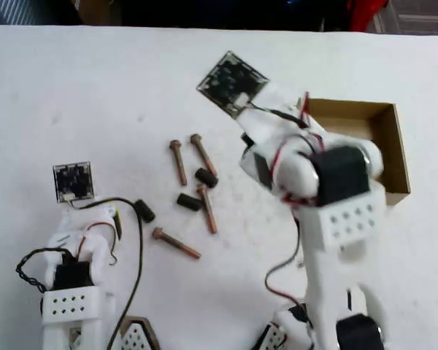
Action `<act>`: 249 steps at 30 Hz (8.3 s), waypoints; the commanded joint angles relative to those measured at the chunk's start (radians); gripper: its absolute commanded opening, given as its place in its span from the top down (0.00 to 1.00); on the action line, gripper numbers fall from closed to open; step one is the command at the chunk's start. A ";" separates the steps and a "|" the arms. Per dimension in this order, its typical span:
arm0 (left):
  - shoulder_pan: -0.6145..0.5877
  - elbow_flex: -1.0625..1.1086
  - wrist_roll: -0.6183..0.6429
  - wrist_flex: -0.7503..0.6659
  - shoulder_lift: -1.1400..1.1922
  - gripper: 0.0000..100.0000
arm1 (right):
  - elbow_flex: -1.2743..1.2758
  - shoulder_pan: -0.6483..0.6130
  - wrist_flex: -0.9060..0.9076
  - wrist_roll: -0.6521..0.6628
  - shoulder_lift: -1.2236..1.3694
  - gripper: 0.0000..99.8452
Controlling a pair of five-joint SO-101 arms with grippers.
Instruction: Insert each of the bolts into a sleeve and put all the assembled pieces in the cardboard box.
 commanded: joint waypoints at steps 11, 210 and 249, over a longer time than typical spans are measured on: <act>-0.001 -0.006 -0.006 -0.032 -0.016 0.95 | 0.439 0.008 -0.151 -0.078 -0.401 0.98; 0.526 -0.713 0.873 0.390 1.133 0.63 | 1.906 0.105 -1.171 -0.453 -1.353 0.98; 0.466 -0.620 0.872 0.193 1.135 0.82 | 1.906 0.105 -1.171 -0.453 -1.353 0.98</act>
